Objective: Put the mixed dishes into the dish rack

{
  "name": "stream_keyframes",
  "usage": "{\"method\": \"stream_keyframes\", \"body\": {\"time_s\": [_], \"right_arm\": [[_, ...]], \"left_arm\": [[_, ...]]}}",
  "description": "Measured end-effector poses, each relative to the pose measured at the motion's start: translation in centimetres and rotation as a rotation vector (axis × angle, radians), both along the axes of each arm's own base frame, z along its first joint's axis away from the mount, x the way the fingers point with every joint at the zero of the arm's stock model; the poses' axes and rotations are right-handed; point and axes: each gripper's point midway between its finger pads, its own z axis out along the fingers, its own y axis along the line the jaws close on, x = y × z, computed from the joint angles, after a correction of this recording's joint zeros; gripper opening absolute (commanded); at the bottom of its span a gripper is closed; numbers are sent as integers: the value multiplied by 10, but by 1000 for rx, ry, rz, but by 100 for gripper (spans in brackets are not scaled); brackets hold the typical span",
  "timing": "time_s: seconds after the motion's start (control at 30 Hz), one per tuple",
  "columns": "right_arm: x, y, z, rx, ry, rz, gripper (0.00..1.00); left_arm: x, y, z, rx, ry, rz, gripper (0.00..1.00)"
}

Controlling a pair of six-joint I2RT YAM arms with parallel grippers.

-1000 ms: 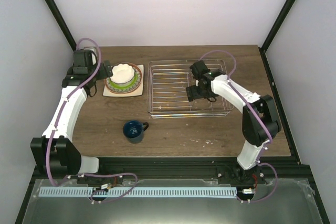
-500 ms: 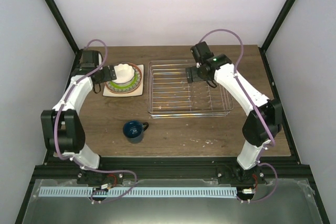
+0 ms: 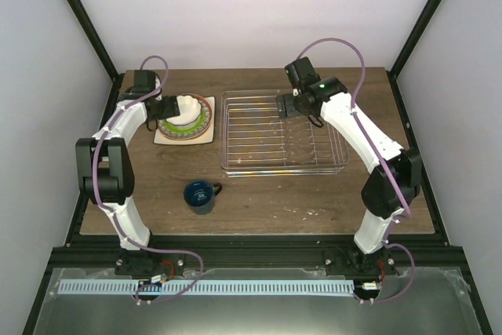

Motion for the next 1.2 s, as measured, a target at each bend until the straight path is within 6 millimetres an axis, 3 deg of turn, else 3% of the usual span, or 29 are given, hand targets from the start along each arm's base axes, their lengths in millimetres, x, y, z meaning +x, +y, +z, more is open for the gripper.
{"method": "stream_keyframes", "body": {"time_s": [0.33,0.47,0.77,1.1,1.2], "right_arm": [[3,1,-14,-18,30,2,100],[5,2,-18,-24,36,1,100],[8,0,-22,-48,39,-1,100],[11,0,-26,-65,42,6,100],[11,0,-26,-69,40,14,100]], "left_arm": [[5,-1,-38,-1,79,-6,74],[7,-2,-42,0,82,-8,70],[18,-7,-50,0,82,-19,52],[17,-7,-55,0,97,-14,9],[22,-9,-49,-24,76,-11,0]]}}
